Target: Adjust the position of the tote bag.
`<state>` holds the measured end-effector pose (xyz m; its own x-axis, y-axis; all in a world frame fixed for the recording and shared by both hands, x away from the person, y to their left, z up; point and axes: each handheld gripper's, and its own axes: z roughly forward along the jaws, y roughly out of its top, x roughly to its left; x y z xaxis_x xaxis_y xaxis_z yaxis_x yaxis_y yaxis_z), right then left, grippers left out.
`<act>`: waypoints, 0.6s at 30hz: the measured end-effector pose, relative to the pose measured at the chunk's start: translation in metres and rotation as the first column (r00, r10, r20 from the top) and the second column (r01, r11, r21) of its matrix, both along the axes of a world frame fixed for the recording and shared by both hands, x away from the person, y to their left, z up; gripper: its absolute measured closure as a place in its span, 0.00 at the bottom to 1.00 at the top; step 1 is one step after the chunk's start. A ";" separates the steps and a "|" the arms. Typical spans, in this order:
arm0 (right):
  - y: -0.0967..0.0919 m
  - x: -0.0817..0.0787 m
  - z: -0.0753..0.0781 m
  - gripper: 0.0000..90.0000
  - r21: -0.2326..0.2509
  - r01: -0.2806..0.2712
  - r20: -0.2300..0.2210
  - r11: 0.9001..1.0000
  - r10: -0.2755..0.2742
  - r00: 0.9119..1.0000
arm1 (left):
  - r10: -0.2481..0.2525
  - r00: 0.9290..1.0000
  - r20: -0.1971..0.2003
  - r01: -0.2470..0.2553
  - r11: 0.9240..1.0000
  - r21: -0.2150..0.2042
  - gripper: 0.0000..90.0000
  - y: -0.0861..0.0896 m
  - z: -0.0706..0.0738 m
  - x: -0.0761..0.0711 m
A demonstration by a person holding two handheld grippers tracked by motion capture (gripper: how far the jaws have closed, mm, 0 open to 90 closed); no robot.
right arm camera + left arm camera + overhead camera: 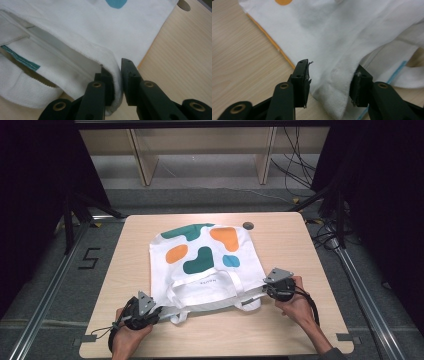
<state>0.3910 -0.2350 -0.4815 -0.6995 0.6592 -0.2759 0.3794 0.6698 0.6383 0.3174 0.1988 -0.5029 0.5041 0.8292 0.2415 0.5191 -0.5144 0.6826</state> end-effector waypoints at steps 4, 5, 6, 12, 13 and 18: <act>-0.008 -0.024 0.006 0.91 0.020 -0.012 -0.016 1.000 0.012 1.000 | -0.018 1.000 -0.013 0.019 1.000 0.018 0.58 -0.002 -0.002 0.003; -0.011 -0.031 0.008 0.91 0.024 -0.015 -0.017 1.000 0.015 1.000 | -0.019 1.000 -0.020 0.019 1.000 -0.001 0.58 -0.004 -0.004 0.003; -0.014 -0.038 0.009 0.91 0.030 -0.017 -0.016 0.999 0.018 1.000 | -0.023 1.000 -0.016 0.023 1.000 0.003 0.57 -0.005 -0.005 0.005; -0.027 -0.072 0.007 0.91 0.060 -0.025 -0.031 0.998 0.027 0.999 | -0.063 0.998 -0.014 0.062 0.998 -0.008 0.57 -0.010 -0.004 0.009; -0.027 -0.074 0.006 0.90 0.062 -0.024 -0.041 0.998 0.026 0.999 | -0.066 0.998 -0.020 0.065 0.998 -0.021 0.59 -0.010 -0.006 0.012; -0.021 -0.071 -0.009 0.80 0.056 -0.009 -0.062 0.998 0.012 0.998 | -0.072 0.997 -0.026 0.071 0.996 -0.046 0.67 -0.006 -0.006 0.020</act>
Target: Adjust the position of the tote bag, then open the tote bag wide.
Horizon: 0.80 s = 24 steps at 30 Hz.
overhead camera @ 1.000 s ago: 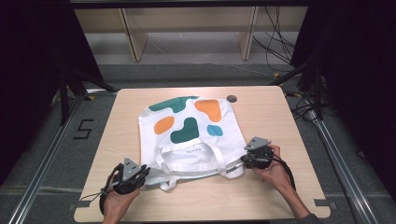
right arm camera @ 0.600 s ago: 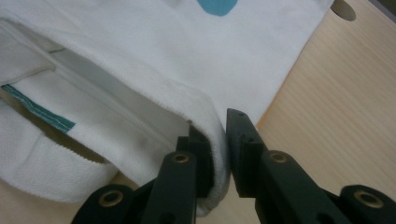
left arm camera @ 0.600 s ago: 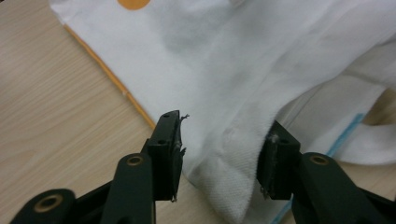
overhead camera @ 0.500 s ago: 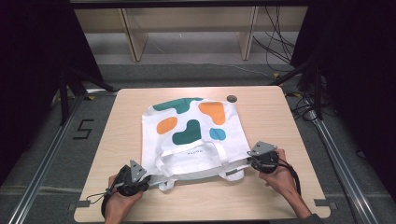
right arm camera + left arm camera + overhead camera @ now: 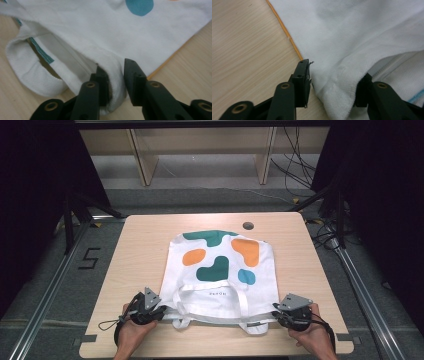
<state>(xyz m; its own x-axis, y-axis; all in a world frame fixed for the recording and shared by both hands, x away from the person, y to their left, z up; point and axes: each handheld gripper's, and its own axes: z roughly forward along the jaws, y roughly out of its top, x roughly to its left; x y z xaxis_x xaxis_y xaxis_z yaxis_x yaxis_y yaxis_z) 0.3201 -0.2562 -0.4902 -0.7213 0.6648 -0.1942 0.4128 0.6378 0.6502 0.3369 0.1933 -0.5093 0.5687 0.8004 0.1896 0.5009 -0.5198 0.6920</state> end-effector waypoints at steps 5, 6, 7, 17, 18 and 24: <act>0.006 0.005 -0.005 0.78 -0.038 -0.017 0.028 0.999 0.018 0.999 | -0.032 0.999 0.018 0.032 0.999 0.014 0.83 -0.002 0.003 -0.002; 0.006 0.006 -0.007 0.78 -0.038 -0.003 0.026 0.999 0.004 1.000 | -0.034 0.999 0.014 0.033 0.999 0.005 0.84 -0.003 0.003 -0.002; 0.006 0.007 -0.009 0.78 -0.040 -0.001 0.022 0.999 0.002 1.000 | -0.030 0.999 0.021 0.030 1.000 -0.008 0.86 -0.003 0.003 -0.002; 0.002 0.006 -0.003 0.89 -0.010 -0.006 0.050 1.000 0.007 0.999 | -0.048 0.997 0.062 0.051 0.998 -0.041 0.92 0.000 0.011 -0.005; 0.001 0.006 -0.001 0.89 -0.007 -0.007 0.051 1.000 0.007 0.999 | -0.047 0.997 0.067 0.050 0.997 -0.051 0.92 0.000 0.011 -0.006; -0.002 0.006 0.001 0.89 -0.006 -0.011 0.067 1.000 0.011 0.998 | -0.054 0.994 0.092 0.060 0.996 -0.068 0.92 -0.001 0.015 -0.010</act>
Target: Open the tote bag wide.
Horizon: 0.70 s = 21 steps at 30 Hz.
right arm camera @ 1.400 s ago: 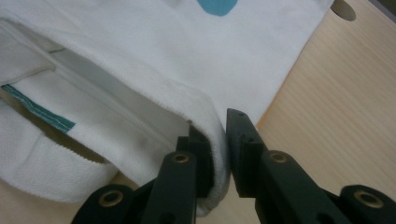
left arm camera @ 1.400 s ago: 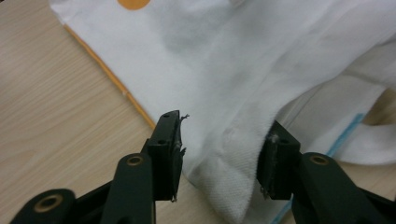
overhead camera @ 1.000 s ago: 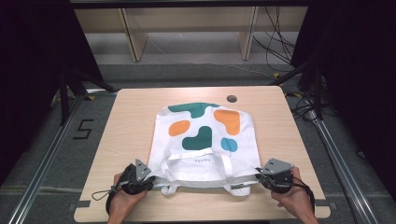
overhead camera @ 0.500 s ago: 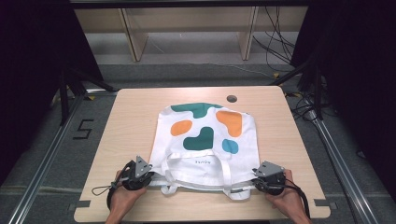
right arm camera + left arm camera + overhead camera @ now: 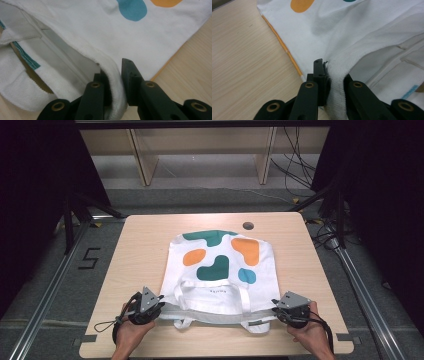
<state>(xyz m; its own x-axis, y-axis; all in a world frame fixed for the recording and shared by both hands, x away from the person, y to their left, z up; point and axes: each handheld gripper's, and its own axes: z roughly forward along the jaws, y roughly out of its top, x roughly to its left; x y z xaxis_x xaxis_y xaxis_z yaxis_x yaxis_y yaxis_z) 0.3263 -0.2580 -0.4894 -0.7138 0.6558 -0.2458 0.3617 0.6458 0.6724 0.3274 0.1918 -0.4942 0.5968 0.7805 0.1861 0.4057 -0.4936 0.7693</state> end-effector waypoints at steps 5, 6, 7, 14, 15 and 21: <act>-0.005 0.001 0.002 0.89 0.023 0.015 0.006 1.000 -0.015 1.000 | 0.009 1.000 0.005 -0.009 0.998 -0.068 0.92 0.000 0.001 -0.001; -0.006 0.001 0.001 0.89 0.025 0.013 0.005 1.000 -0.014 1.000 | 0.021 1.000 -0.001 -0.021 0.996 -0.087 0.92 -0.002 0.001 -0.003; -0.006 0.002 0.001 0.89 0.022 0.007 0.011 1.000 -0.008 1.000 | 0.011 1.000 0.002 -0.011 0.998 -0.069 0.92 -0.002 0.002 -0.004; -0.011 0.004 0.009 0.90 0.083 0.035 0.033 0.996 -0.038 0.999 | 0.012 0.999 0.038 -0.007 0.993 -0.114 0.95 -0.004 0.011 -0.009; -0.012 0.004 0.010 0.90 0.094 0.041 0.035 0.995 -0.044 0.998 | 0.001 0.999 0.046 0.004 0.995 -0.102 0.95 -0.003 0.012 -0.009; -0.020 0.003 0.031 0.92 0.159 0.033 0.092 0.987 -0.048 0.995 | 0.003 0.997 0.082 0.011 0.987 -0.159 0.95 -0.005 0.027 -0.011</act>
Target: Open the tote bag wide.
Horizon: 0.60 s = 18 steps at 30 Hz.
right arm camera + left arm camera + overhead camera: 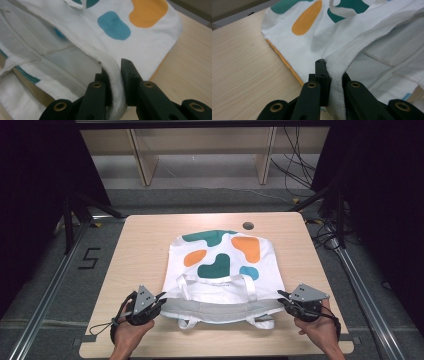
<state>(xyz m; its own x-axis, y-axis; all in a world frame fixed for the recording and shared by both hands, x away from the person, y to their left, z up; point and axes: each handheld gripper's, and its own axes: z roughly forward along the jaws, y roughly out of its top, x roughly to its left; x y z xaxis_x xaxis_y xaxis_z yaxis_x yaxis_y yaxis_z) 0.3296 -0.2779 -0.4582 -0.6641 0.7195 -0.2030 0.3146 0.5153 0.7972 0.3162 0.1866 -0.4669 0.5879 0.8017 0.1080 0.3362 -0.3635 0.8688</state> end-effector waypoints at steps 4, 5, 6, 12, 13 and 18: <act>-0.001 0.001 0.015 0.93 0.043 0.007 0.039 0.999 -0.008 0.999 | -0.002 0.999 0.041 0.003 1.000 -0.019 0.95 -0.001 0.016 0.001; -0.001 0.002 0.018 0.93 0.043 -0.001 0.058 0.999 -0.001 0.998 | -0.006 0.999 0.040 0.007 0.999 -0.034 0.95 -0.001 0.018 0.002; -0.001 0.002 0.022 0.93 0.049 0.003 0.070 0.999 -0.007 0.998 | -0.005 0.999 0.037 0.007 0.999 -0.045 0.95 -0.001 0.020 0.002; -0.001 0.002 0.044 0.94 0.050 -0.007 0.129 0.999 0.001 0.992 | -0.016 0.996 0.091 0.024 0.996 -0.087 0.95 0.000 0.043 0.003; -0.001 0.001 0.049 0.95 0.057 -0.006 0.140 0.998 -0.002 0.990 | -0.018 0.994 0.109 0.029 0.995 -0.093 0.95 -0.001 0.050 0.003; -0.003 0.000 0.079 0.96 0.079 -0.017 0.218 0.997 -0.001 0.976 | -0.029 0.981 0.191 0.053 0.991 -0.124 0.96 -0.001 0.083 0.002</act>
